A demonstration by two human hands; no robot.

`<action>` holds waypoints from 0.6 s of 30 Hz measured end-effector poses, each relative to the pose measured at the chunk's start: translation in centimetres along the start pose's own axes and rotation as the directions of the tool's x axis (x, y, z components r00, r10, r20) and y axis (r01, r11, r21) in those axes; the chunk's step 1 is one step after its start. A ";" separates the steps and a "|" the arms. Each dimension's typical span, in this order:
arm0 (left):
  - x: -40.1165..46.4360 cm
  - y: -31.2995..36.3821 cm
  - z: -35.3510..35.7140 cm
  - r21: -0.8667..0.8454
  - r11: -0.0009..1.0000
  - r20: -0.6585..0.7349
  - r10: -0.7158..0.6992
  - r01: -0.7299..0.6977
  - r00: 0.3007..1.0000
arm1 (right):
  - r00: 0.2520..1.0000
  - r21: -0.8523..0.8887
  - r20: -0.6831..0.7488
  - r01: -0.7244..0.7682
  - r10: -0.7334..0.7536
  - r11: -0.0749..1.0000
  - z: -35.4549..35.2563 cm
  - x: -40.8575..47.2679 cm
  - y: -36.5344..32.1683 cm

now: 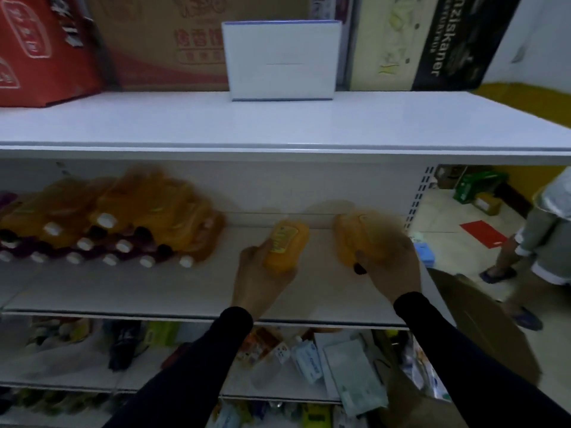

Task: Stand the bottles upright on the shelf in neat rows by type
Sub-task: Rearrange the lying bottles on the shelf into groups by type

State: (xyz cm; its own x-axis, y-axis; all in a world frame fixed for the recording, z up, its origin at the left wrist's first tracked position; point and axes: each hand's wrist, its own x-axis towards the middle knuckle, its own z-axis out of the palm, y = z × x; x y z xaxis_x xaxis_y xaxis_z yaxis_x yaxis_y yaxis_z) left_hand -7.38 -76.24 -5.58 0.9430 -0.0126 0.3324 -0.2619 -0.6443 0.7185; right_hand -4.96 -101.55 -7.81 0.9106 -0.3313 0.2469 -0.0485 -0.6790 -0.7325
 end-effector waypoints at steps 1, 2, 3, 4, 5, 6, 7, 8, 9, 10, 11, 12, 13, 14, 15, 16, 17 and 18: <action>0.3 1.0 1.2 0.046 0.996 0.043 0.073 -0.075 0.996 | 1.000 -0.014 0.003 -0.017 0.017 1.000 -0.2 0.2 0.7; 0.6 1.4 2.7 0.118 0.983 0.054 0.135 -0.141 0.989 | 1.000 -0.046 0.014 -0.020 0.021 0.999 -0.6 0.4 1.2; 1.2 1.1 4.3 0.159 0.980 0.078 0.111 -0.123 0.991 | 0.999 -0.068 0.027 -0.017 0.019 0.998 -0.7 0.7 1.8; 1.6 1.1 5.4 0.186 0.982 0.125 0.006 -0.029 0.992 | 0.999 -0.075 0.045 -0.017 0.021 0.997 -0.7 0.9 1.8; 1.9 0.9 6.2 0.203 0.975 0.164 -0.122 0.088 0.979 | 0.998 -0.074 0.057 -0.006 0.010 0.997 -0.4 1.0 1.7; 1.9 0.6 7.1 0.205 0.964 0.194 -0.210 0.170 0.958 | 0.998 -0.068 0.064 0.004 0.001 0.998 0.0 1.2 1.5; 2.1 0.3 8.0 0.193 0.959 0.219 -0.247 0.207 0.944 | 0.997 -0.072 0.069 0.022 -0.017 0.997 0.3 1.6 1.6; 2.2 -0.1 8.8 0.169 0.961 0.261 -0.260 0.221 0.930 | 0.995 -0.097 0.090 0.044 -0.035 0.994 0.5 1.8 1.6; 2.4 -0.3 9.3 0.135 0.964 0.320 -0.260 0.228 0.911 | 0.991 -0.147 0.121 0.083 -0.065 0.986 0.6 2.1 1.6; 2.7 -0.6 9.6 0.105 0.969 0.379 -0.247 0.224 0.892 | 0.984 -0.175 0.158 0.107 -0.079 0.979 0.6 2.4 1.5; 2.9 -0.8 9.7 0.076 0.973 0.431 -0.228 0.217 0.873 | 0.981 -0.156 0.180 0.103 -0.074 0.982 0.7 2.8 1.5; 3.2 -1.1 9.8 0.054 0.976 0.461 -0.213 0.212 0.861 | 0.980 -0.117 0.192 0.081 -0.057 0.990 0.8 3.1 1.5; 3.4 -1.3 9.8 0.038 0.978 0.458 -0.201 0.207 0.866 | 0.980 -0.088 0.191 0.077 -0.059 0.993 0.8 3.4 1.5; 3.7 -1.5 9.9 0.015 0.980 0.433 -0.187 0.201 0.882 | 0.980 -0.078 0.189 0.082 -0.066 0.994 0.9 3.6 1.5; 4.0 -1.6 10.0 -0.009 0.981 0.404 -0.173 0.193 0.898 | 0.978 -0.089 0.190 0.104 -0.085 0.991 1.0 3.8 1.5; 4.4 -1.6 10.1 -0.032 0.982 0.388 -0.159 0.186 0.908 | 0.974 -0.093 0.201 0.125 -0.105 0.988 1.0 3.9 1.5; 4.9 -1.5 10.3 -0.042 0.983 0.381 -0.147 0.176 0.913 | 0.970 -0.096 0.207 0.148 -0.126 0.984 1.2 4.0 1.5; 5.4 -1.4 10.6 -0.039 0.985 0.383 -0.140 0.167 0.913 | 0.966 -0.098 0.215 0.169 -0.146 0.981 1.3 4.1 1.4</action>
State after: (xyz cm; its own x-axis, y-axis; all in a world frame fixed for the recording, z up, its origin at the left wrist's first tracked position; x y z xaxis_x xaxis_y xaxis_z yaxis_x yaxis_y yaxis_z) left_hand 0.22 -83.49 -11.25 0.9762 -0.2146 -0.0310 -0.1085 -0.6071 0.7872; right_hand -0.76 -103.06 -8.66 0.9746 -0.0807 0.2090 0.0667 -0.7861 -0.6145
